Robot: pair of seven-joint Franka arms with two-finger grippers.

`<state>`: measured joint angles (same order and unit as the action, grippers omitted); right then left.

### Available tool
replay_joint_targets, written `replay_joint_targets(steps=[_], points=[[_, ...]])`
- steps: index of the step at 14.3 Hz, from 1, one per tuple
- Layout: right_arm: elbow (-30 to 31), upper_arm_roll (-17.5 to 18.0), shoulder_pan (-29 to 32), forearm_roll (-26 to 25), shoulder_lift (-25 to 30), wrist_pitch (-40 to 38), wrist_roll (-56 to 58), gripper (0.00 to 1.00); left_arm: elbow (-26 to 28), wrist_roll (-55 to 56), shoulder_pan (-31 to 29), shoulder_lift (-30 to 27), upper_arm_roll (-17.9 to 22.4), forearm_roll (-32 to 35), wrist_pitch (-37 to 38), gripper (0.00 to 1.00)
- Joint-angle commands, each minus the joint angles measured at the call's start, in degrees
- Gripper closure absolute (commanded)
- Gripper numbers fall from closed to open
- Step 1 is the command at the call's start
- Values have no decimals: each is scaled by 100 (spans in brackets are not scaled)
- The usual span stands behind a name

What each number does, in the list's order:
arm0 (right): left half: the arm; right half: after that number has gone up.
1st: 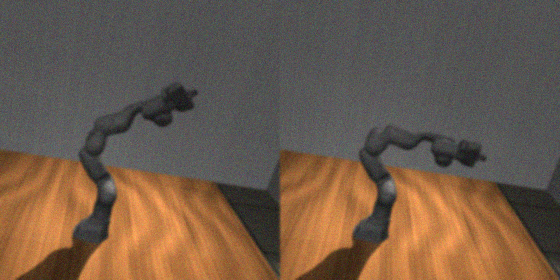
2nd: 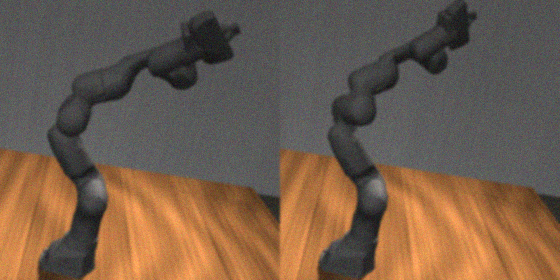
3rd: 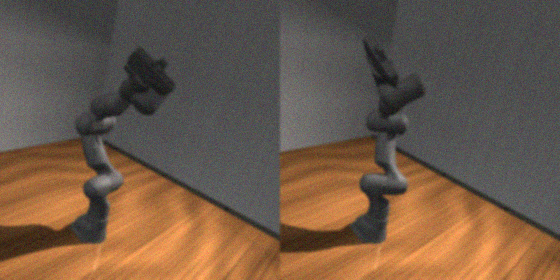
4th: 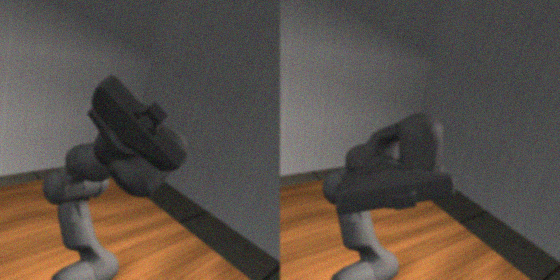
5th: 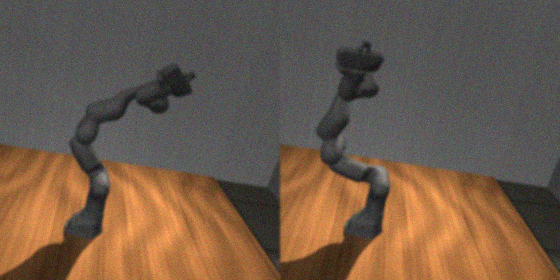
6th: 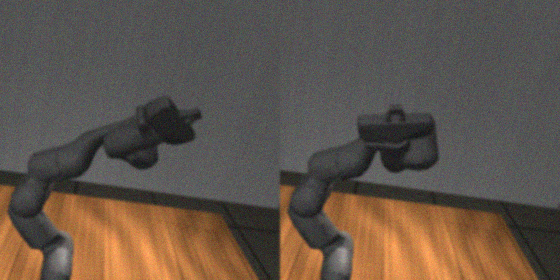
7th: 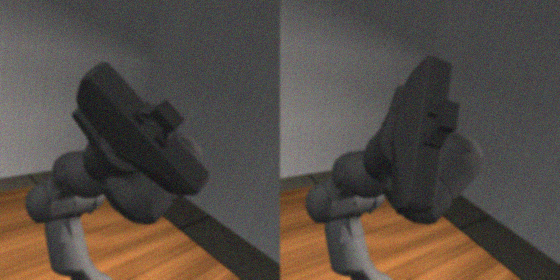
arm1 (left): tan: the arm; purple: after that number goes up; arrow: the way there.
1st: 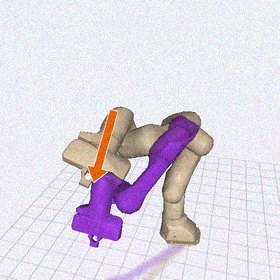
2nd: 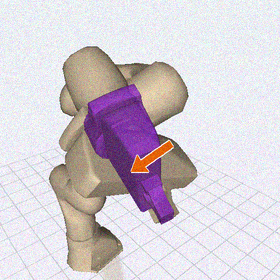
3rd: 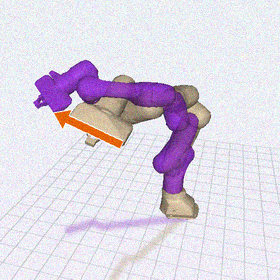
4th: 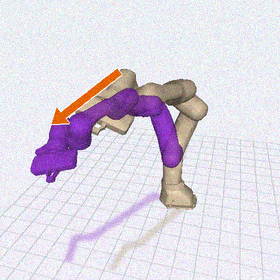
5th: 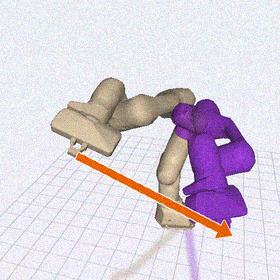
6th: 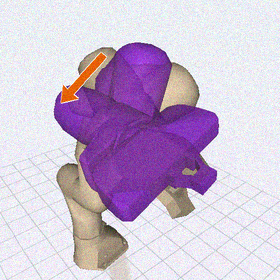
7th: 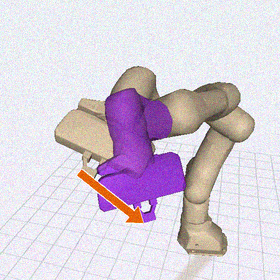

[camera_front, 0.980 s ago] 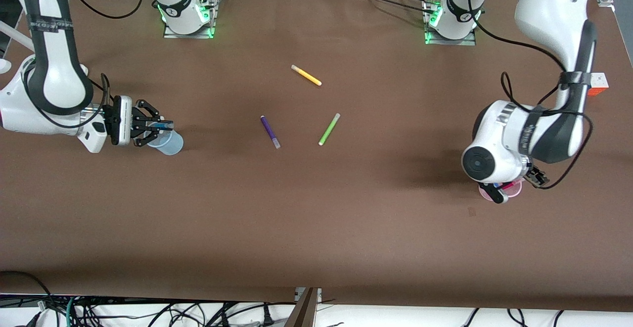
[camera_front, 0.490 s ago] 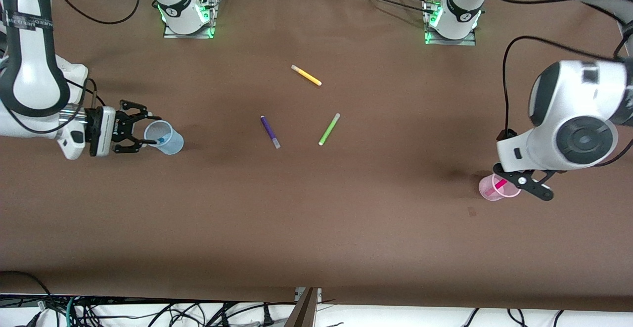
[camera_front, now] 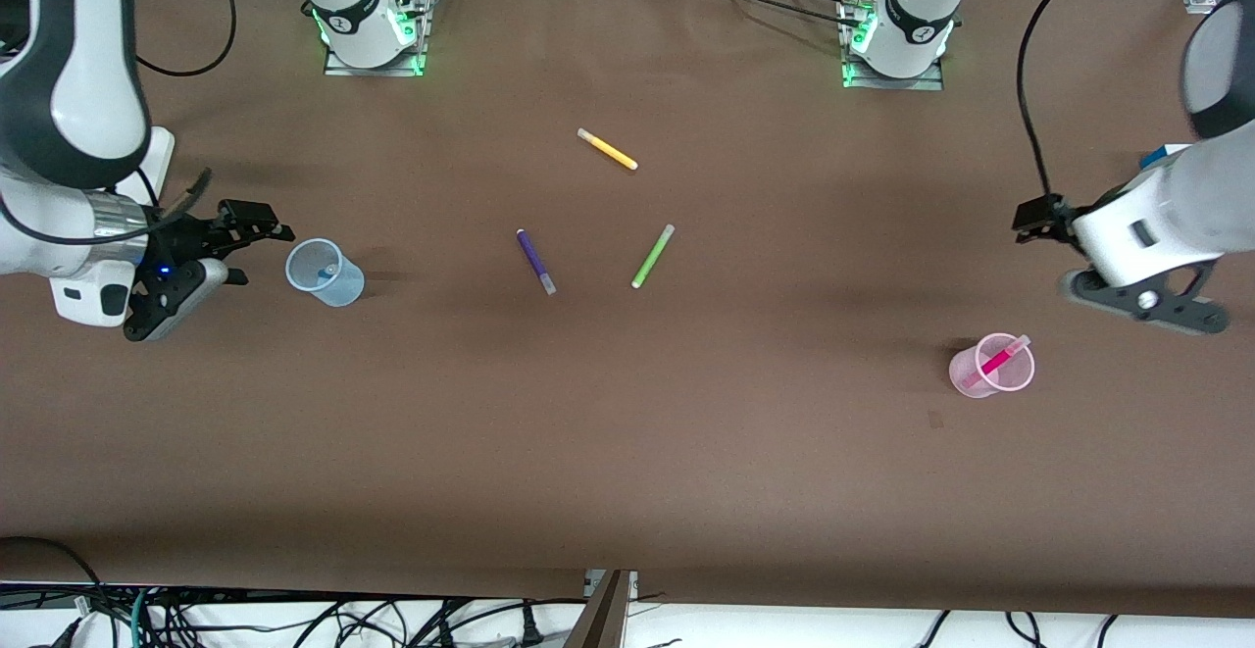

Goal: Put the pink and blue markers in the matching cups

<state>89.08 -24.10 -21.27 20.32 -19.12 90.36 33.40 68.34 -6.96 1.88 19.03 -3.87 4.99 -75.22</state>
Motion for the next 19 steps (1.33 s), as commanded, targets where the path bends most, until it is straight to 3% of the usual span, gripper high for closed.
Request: replay_joint_targets(steps=[1, 3, 5, 9, 12, 14, 19], points=[[-180, 254, -97, -475, -57, -168, -1645, 0, 1675, 1149, -47, -1275, 236, -463, -1181, 0], [-128, 790, 34, -1158, 214, -299, -2982, 0, 2768, 1382, -47, -1805, 273, -605, -2291, 0], [100, 1134, 262, -1468, 679, -370, -3278, 0, 3210, 1364, -143, -2104, 273, -570, -2515, 0], [347, 1820, 904, -2557, 1638, -527, -3252, 0, 3010, 1373, -65, -2053, 185, -535, -2155, 0], [312, 1979, 1326, -2577, 1991, -625, -3225, 0, 2966, 1356, -56, -2026, 97, -534, -2155, 0], [242, 1979, 1598, -2315, 2096, -843, -3243, 0, 2965, 1181, -100, -2017, 106, -535, -2129, 0], [-74, 1900, 1688, -2190, 1948, -1178, -3278, 0, 2957, 775, -126, -2000, 114, -543, -2120, 0]])
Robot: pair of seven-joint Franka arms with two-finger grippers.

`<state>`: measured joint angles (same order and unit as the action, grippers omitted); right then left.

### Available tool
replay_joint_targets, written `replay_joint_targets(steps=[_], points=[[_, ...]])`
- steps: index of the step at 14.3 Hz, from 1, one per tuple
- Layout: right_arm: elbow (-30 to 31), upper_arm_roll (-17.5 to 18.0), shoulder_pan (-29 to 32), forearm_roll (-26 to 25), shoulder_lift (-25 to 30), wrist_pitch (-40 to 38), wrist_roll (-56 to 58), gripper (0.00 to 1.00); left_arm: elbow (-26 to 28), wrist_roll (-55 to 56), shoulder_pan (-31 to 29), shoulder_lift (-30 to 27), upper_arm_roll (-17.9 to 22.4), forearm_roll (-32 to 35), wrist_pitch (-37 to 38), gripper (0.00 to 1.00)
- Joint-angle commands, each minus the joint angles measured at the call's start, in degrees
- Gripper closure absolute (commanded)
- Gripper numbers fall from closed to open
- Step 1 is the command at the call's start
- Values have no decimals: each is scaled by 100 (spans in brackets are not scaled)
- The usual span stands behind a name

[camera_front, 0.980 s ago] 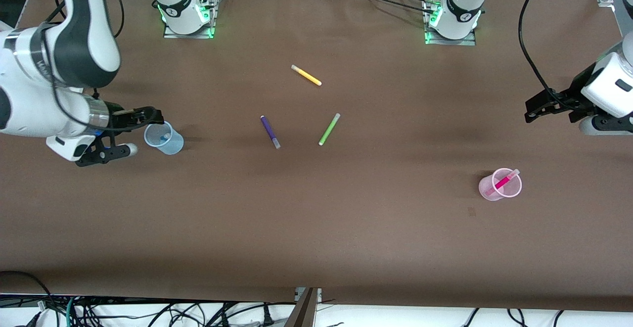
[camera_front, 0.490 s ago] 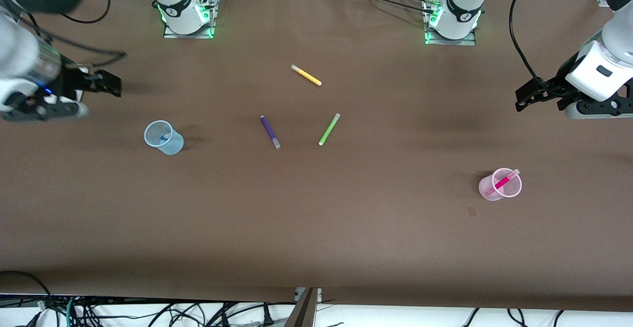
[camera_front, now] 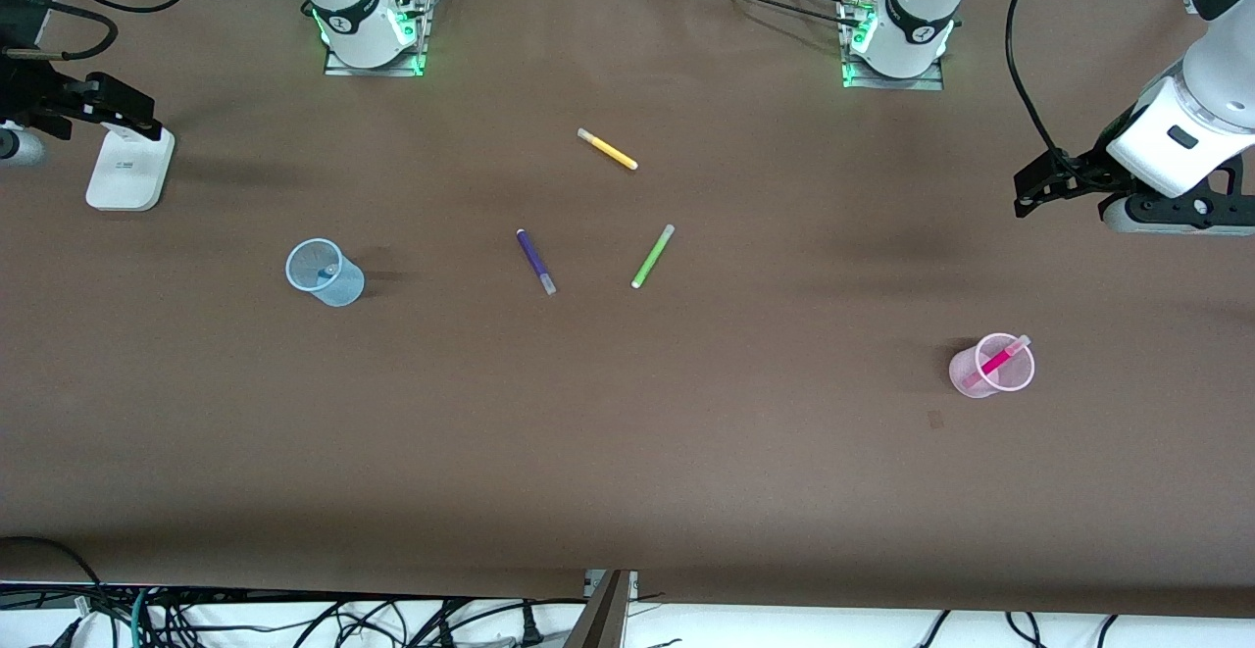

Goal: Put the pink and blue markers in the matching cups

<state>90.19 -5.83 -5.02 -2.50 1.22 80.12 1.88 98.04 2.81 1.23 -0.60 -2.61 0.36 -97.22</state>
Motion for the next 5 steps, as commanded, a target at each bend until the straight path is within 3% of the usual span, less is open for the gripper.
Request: replay_joint_targets(steps=[1, 5], points=[[-212, 73, 63, 110, -105, -154, -118, 0, -13, -202, -62, -37, -11, -80, 89, 0], [-239, 73, 63, 101, -105, -128, -100, 0, -57, -123, -44, -37, -37, -80, 89, 0]])
